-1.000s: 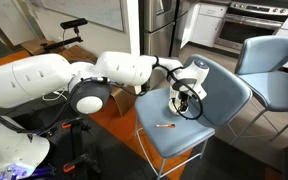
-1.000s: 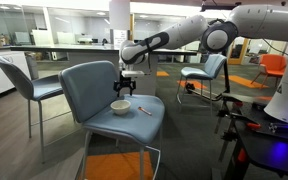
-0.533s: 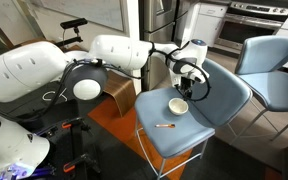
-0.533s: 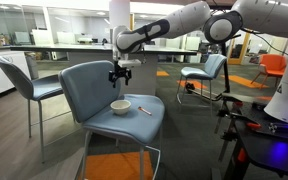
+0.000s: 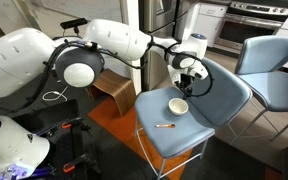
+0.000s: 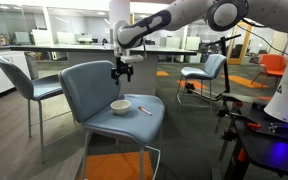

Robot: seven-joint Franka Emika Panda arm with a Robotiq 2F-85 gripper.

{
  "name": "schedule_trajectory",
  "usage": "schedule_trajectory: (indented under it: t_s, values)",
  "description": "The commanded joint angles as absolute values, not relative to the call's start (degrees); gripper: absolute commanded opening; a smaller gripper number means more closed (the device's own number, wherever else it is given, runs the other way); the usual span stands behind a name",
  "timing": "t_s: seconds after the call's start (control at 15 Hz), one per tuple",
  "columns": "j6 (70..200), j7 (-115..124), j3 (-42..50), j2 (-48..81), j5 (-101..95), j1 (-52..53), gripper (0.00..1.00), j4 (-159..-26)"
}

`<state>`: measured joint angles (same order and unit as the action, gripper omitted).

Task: Move the bowl to the right

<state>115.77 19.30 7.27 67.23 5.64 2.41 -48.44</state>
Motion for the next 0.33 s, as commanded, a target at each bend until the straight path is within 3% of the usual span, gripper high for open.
schedule_trajectory:
  t_s: [0.0, 0.27]
  values:
    - [121.0, 17.8, 8.2, 58.5, 4.3, 4.0, 1.00, -62.5]
    - [124.9, 18.0, 7.4, 52.6, 1.5, 4.2, 1.00, -72.2]
